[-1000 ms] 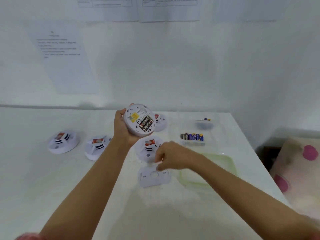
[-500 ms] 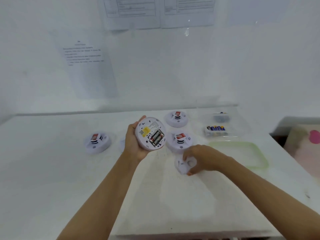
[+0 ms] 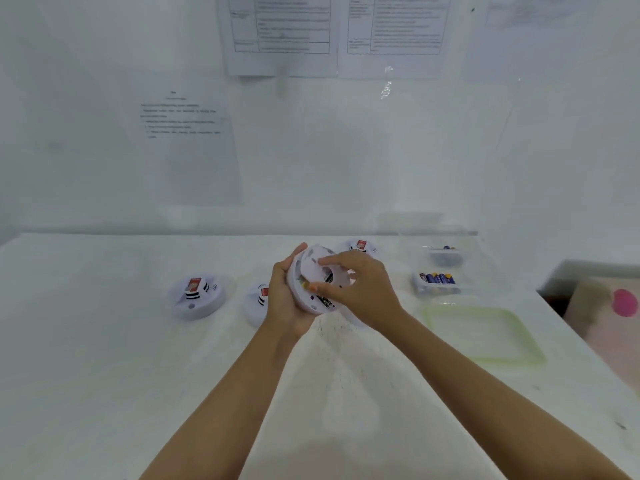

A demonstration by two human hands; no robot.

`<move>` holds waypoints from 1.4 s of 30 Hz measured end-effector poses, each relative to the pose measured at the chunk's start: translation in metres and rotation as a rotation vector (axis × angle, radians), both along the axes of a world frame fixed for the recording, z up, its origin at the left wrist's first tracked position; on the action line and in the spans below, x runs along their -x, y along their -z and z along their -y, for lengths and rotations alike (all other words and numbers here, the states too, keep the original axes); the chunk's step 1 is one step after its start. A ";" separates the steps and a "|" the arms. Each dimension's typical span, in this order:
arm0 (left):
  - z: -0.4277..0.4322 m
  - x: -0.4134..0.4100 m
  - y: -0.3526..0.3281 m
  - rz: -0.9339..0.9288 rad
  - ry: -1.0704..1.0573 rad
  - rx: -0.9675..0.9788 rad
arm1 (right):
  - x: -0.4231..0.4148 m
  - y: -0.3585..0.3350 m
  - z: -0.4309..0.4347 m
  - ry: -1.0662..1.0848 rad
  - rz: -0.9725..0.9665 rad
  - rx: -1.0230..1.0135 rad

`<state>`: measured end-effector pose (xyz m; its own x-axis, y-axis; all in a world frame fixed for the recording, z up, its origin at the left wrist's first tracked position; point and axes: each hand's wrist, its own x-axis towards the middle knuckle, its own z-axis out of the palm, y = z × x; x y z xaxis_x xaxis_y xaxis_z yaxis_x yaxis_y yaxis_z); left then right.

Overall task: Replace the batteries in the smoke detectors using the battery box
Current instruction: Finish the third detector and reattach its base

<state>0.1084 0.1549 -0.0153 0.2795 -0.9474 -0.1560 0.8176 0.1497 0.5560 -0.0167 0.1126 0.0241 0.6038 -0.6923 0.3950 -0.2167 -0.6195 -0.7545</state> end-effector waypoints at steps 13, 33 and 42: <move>0.009 0.001 -0.010 -0.055 -0.109 0.059 | -0.012 -0.002 0.007 0.042 -0.088 0.151; 0.014 0.004 -0.019 0.013 -0.094 0.040 | -0.002 -0.020 0.036 -0.208 -0.400 0.195; 0.019 0.003 -0.025 0.009 -0.132 0.065 | 0.000 -0.006 0.029 -0.090 -0.099 0.158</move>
<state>0.1050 0.1364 0.0097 0.4036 -0.9102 -0.0926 0.7834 0.2916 0.5489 -0.0163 0.0833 0.0300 0.7017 -0.5680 0.4302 -0.2239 -0.7489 -0.6237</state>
